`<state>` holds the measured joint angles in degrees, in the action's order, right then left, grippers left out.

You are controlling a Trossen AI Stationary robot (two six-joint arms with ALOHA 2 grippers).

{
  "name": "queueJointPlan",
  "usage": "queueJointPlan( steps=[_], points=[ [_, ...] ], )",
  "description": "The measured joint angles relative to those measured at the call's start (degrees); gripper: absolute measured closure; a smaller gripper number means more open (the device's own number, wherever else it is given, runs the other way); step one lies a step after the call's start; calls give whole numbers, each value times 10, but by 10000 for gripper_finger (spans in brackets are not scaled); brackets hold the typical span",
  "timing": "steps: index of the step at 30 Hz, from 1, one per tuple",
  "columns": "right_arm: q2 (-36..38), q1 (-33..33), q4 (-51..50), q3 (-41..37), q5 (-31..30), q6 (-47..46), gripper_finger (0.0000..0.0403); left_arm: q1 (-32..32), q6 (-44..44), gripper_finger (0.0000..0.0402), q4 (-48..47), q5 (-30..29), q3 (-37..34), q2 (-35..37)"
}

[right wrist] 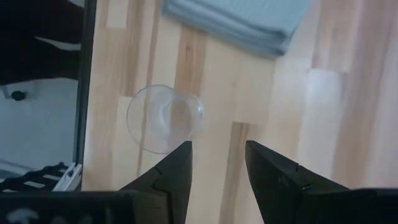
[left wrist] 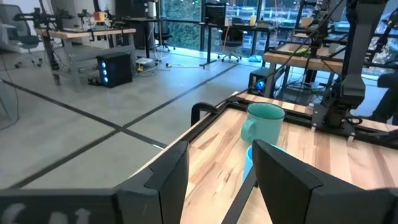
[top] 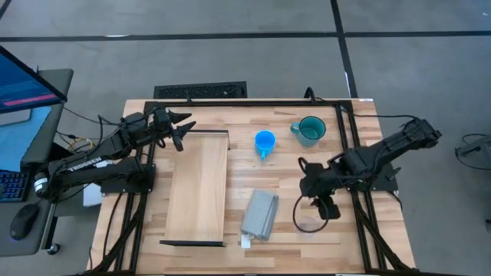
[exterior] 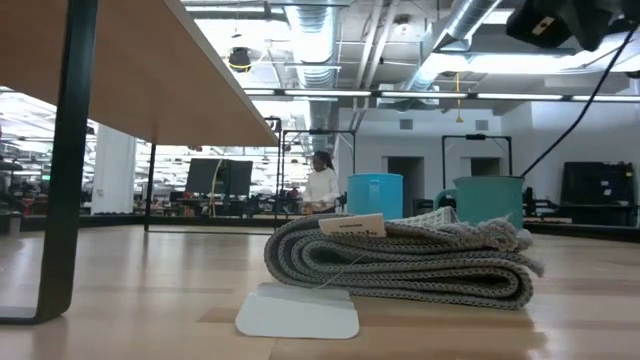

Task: Stack small to large cups/mugs on shelf
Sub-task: Put the transparent mug on the shelf

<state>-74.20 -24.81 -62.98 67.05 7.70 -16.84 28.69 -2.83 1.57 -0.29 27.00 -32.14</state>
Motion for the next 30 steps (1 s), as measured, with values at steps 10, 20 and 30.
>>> queueJointPlan(
  steps=[10, 20, 30],
  points=[
    [-67, -32, 35, 0, 0, -42, 232, 0, 0, 233, -49, 0, 0, 0],
    [-144, -61, 84, 0, 0, -67, 232, 0, 16, 233, -51, 1, 0, 0],
    [-182, -76, 84, -1, -2, -73, 232, 0, 17, 233, -51, 2, 0, 0]
  ],
)
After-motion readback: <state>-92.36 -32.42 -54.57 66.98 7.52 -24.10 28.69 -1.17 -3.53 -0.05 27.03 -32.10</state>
